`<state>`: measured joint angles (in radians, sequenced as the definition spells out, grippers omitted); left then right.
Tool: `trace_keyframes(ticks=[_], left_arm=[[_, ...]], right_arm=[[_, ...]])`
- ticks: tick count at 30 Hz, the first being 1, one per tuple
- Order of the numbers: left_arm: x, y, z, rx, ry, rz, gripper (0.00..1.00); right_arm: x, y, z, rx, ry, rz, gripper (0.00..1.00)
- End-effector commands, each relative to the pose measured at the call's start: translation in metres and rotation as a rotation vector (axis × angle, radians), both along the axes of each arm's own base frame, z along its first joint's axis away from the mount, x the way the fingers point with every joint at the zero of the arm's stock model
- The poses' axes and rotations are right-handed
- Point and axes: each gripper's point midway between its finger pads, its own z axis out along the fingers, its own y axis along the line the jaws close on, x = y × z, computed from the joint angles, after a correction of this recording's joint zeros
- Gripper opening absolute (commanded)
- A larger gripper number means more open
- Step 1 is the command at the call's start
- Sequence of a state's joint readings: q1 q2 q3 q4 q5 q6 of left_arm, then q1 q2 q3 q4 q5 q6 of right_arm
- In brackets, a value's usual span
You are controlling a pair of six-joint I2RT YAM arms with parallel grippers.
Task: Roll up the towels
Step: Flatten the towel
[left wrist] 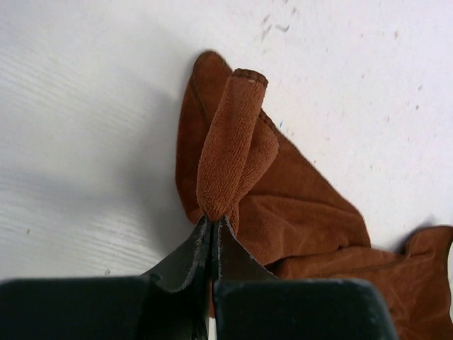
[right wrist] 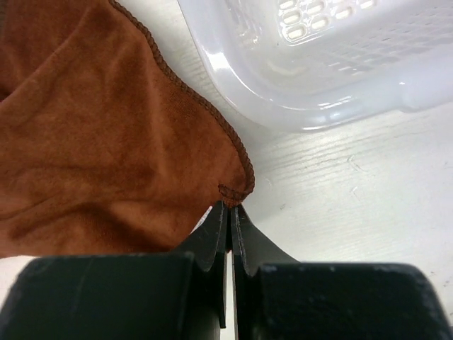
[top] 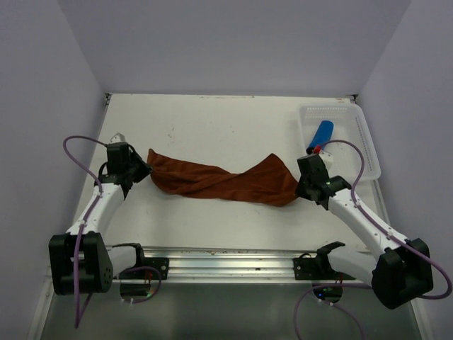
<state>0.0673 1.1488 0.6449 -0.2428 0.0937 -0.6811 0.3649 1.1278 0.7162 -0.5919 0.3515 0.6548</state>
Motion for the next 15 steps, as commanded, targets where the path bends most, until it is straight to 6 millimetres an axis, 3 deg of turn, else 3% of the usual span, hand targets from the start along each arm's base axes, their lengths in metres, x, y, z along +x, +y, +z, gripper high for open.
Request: trace_keyframes(ticks=[1,4,5,8,11,15], left_arm=[[0.040,0.019,0.042,0.023,-0.121,0.105,0.00],[0.061,0.021,0.050,0.033,-0.127,0.105,0.10],[0.066,0.022,0.051,0.038,-0.130,0.101,0.35],[0.070,0.023,0.041,0.059,-0.085,0.080,0.65],[0.063,0.029,0.026,0.095,-0.041,0.081,0.77],[0.048,0.030,0.017,0.111,-0.017,0.084,0.77]], right_arm=[[-0.011,-0.010,0.011,-0.010,-0.019,-0.023,0.00],[-0.018,-0.015,0.014,-0.024,-0.022,-0.027,0.00],[-0.021,-0.017,0.014,-0.029,-0.017,-0.028,0.00],[-0.028,-0.018,0.009,-0.027,-0.007,-0.026,0.00],[-0.033,-0.018,0.003,-0.018,0.002,-0.026,0.00],[-0.034,-0.016,-0.001,-0.012,0.009,-0.018,0.00]])
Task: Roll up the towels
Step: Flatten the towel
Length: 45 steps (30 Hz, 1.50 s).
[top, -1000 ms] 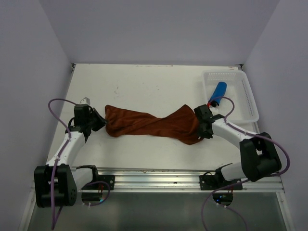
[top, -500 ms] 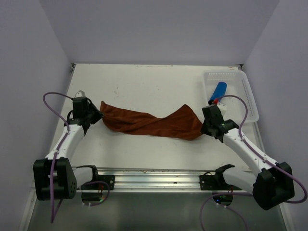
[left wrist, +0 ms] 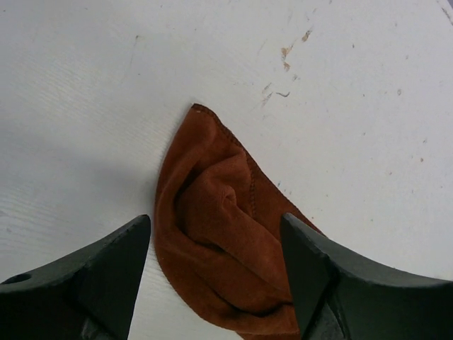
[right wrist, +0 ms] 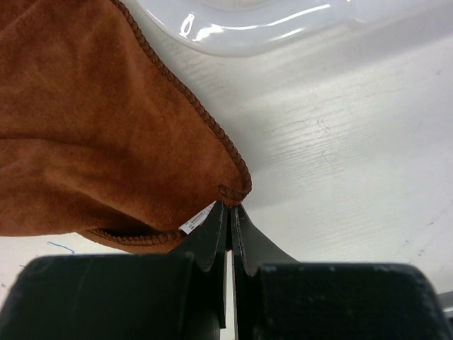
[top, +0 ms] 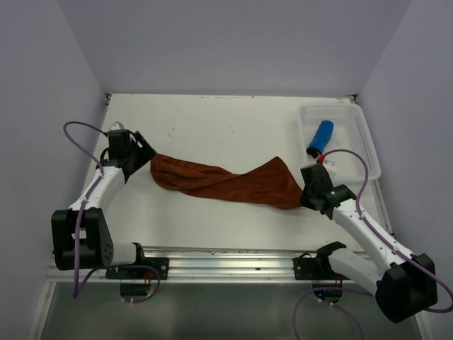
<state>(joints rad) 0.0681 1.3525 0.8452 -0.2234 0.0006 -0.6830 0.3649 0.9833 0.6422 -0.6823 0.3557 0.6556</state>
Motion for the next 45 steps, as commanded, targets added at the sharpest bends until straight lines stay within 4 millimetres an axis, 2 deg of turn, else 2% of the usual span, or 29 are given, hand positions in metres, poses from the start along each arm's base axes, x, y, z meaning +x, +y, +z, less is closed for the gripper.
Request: trace_keyframes(ticks=[1,4,6,9,15,21,24,25,27,28,29,32,33,34,35,36,38,39,42,44,45], left_arm=[[-0.013,0.010,-0.003,0.049,0.002,0.019,0.76],[-0.028,0.008,-0.021,0.030,0.031,0.025,0.68],[-0.038,0.005,-0.038,0.013,0.077,0.027,0.59],[-0.046,0.000,-0.059,-0.015,0.133,0.024,0.51],[-0.032,-0.008,-0.066,-0.066,0.122,0.010,0.49],[-0.018,-0.010,-0.083,-0.088,0.144,0.004,0.50],[-0.014,-0.012,-0.090,-0.103,0.149,0.003,0.43],[-0.012,-0.012,-0.089,-0.102,0.142,0.005,0.29],[-0.007,-0.010,-0.085,-0.094,0.131,0.010,0.15],[-0.007,-0.009,-0.084,-0.091,0.136,0.009,0.02],[-0.006,-0.007,-0.081,-0.081,0.132,0.012,0.00],[0.002,-0.002,-0.058,-0.049,0.095,0.020,0.00],[0.010,0.001,-0.038,-0.032,0.047,0.023,0.00],[0.009,0.002,-0.031,-0.024,0.047,0.022,0.00],[0.010,0.008,-0.021,0.000,0.030,0.040,0.00],[0.015,0.009,-0.001,0.011,-0.018,0.040,0.00],[0.012,0.009,0.017,0.016,-0.053,0.037,0.00],[0.011,0.008,0.021,0.015,-0.064,0.035,0.00],[0.002,0.006,0.023,0.009,-0.071,0.028,0.00],[-0.004,0.003,0.018,-0.002,-0.062,0.021,0.00],[-0.006,0.003,0.015,-0.004,-0.059,0.022,0.00]], right_arm=[[-0.002,-0.003,0.002,-0.001,-0.008,-0.013,0.00],[-0.002,-0.005,0.007,-0.009,-0.021,-0.011,0.00],[-0.002,-0.006,0.010,-0.011,-0.029,-0.009,0.00],[-0.004,-0.006,0.014,-0.008,-0.036,-0.006,0.00],[-0.008,-0.003,0.014,0.016,-0.037,0.007,0.00],[-0.009,0.000,0.013,0.031,-0.033,0.014,0.00],[-0.010,0.001,0.015,0.041,-0.043,0.016,0.00],[-0.009,0.001,0.017,0.045,-0.050,0.017,0.00],[-0.008,0.001,0.023,0.052,-0.073,0.017,0.00],[-0.007,0.002,0.026,0.056,-0.083,0.017,0.00],[-0.007,0.002,0.028,0.055,-0.089,0.023,0.00],[-0.006,0.001,0.037,0.050,-0.120,0.038,0.00],[-0.007,0.000,0.038,0.049,-0.120,0.041,0.00],[-0.008,0.000,0.039,0.046,-0.116,0.047,0.06],[-0.014,-0.001,0.038,0.043,-0.089,0.049,0.21],[-0.015,-0.001,0.040,0.045,-0.089,0.046,0.32],[-0.016,0.000,0.056,0.072,-0.122,0.037,0.51],[-0.018,0.001,0.055,0.074,-0.114,0.040,0.53],[-0.009,0.003,0.090,0.106,-0.214,0.031,0.55],[0.006,0.013,0.101,0.130,-0.241,0.054,0.48],[0.012,0.017,0.098,0.136,-0.227,0.068,0.46]])
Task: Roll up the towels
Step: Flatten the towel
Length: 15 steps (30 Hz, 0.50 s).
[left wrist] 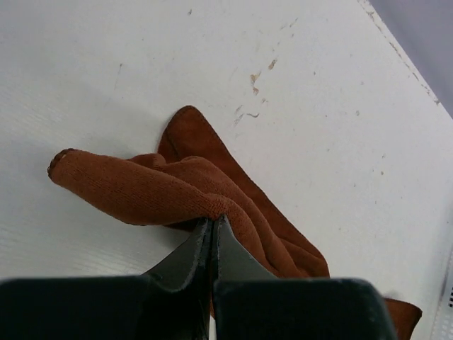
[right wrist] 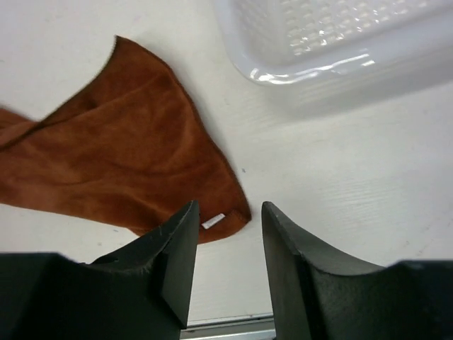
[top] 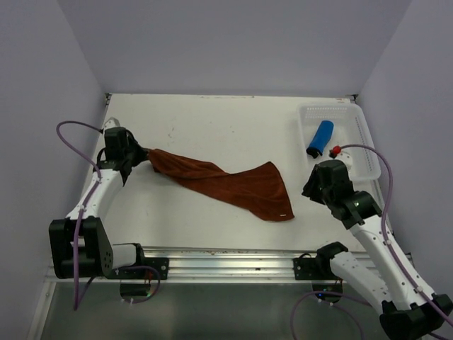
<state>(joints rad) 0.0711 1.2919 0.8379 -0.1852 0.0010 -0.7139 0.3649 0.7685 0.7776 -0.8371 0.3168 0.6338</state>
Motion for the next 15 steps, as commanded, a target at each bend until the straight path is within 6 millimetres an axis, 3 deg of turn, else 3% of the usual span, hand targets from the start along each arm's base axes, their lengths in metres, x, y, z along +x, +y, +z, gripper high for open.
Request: trace_keyframes(ticks=[1,2,4,5,7,8,10,15], left_arm=[[-0.013,0.003,-0.013,0.012,0.038,0.001,0.00],[-0.017,-0.002,-0.019,-0.004,0.051,-0.018,0.00],[-0.019,-0.003,-0.022,-0.006,0.055,-0.021,0.00],[-0.022,-0.003,-0.025,-0.008,0.063,-0.022,0.00],[-0.022,-0.004,-0.025,-0.008,0.060,-0.025,0.00],[-0.023,-0.004,-0.026,-0.007,0.063,-0.028,0.00],[-0.024,-0.004,-0.025,-0.008,0.060,-0.030,0.00],[-0.025,-0.008,-0.032,-0.019,0.069,-0.047,0.00]], right_arm=[[0.029,0.024,0.032,0.073,-0.063,0.056,0.43],[0.043,0.034,0.022,0.078,-0.014,0.070,0.40],[0.061,0.054,0.026,0.117,-0.011,0.119,0.35],[0.075,0.062,0.017,0.111,0.013,0.127,0.35],[0.093,0.078,0.026,0.098,0.003,0.153,0.38],[0.103,0.083,0.014,0.059,0.039,0.154,0.40],[0.119,0.100,0.021,0.037,0.016,0.180,0.43],[0.157,0.120,-0.015,-0.002,0.109,0.161,0.46]])
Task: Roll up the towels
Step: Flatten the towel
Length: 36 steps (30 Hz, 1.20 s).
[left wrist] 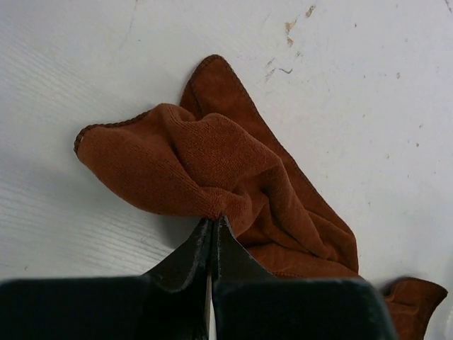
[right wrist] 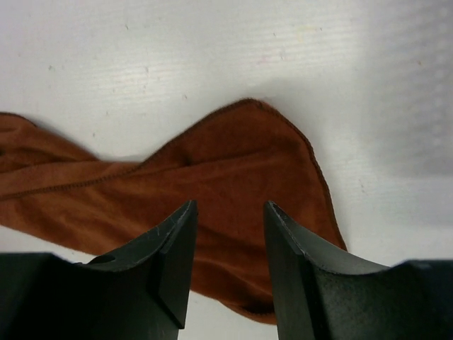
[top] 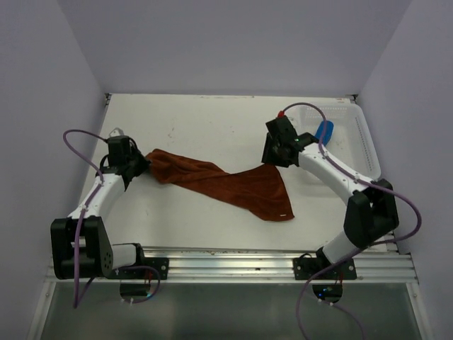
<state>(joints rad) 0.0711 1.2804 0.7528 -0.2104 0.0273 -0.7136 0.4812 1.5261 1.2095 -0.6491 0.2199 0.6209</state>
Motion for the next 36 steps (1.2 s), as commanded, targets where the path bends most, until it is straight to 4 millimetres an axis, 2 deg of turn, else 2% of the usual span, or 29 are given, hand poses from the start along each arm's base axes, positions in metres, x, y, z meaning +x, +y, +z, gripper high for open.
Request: trace_keyframes(ticks=[1,5,6,7,9,10,15,18,20,25,33,36], left_arm=[[0.000,-0.002,0.001,0.001,-0.021,-0.030,0.00],[-0.004,-0.006,-0.009,-0.011,-0.002,-0.047,0.00],[-0.004,-0.007,-0.010,-0.017,-0.004,-0.050,0.00],[-0.006,-0.009,-0.013,-0.027,0.001,-0.058,0.00],[-0.007,-0.011,-0.015,-0.033,0.002,-0.063,0.00],[-0.009,-0.012,-0.017,-0.039,0.006,-0.070,0.00],[-0.013,-0.014,-0.023,-0.045,0.014,-0.082,0.00],[-0.014,-0.015,-0.026,-0.042,0.019,-0.087,0.00],[-0.015,-0.016,-0.028,-0.046,0.026,-0.094,0.00],[-0.012,-0.018,-0.029,-0.054,0.027,-0.102,0.00],[-0.009,-0.017,-0.028,-0.051,0.028,-0.103,0.00],[-0.008,-0.017,-0.025,-0.045,0.025,-0.107,0.00]], right_arm=[[0.039,0.010,0.000,-0.014,-0.041,-0.033,0.46],[0.059,0.014,-0.026,-0.073,0.013,-0.049,0.46],[0.065,0.016,-0.025,-0.077,0.008,-0.051,0.46],[0.066,0.016,-0.038,-0.100,0.039,-0.052,0.47],[0.075,0.017,-0.038,-0.114,0.034,-0.063,0.48],[0.075,0.015,-0.049,-0.135,0.063,-0.071,0.48],[0.082,0.006,-0.052,-0.195,0.059,-0.096,0.50],[0.083,0.002,-0.046,-0.221,0.034,-0.075,0.50],[0.086,0.002,-0.038,-0.231,0.006,-0.036,0.50],[0.084,-0.001,-0.037,-0.279,0.004,0.091,0.50],[0.079,-0.011,-0.049,-0.251,0.037,0.200,0.39],[0.078,-0.011,-0.052,-0.219,0.044,0.249,0.38]])
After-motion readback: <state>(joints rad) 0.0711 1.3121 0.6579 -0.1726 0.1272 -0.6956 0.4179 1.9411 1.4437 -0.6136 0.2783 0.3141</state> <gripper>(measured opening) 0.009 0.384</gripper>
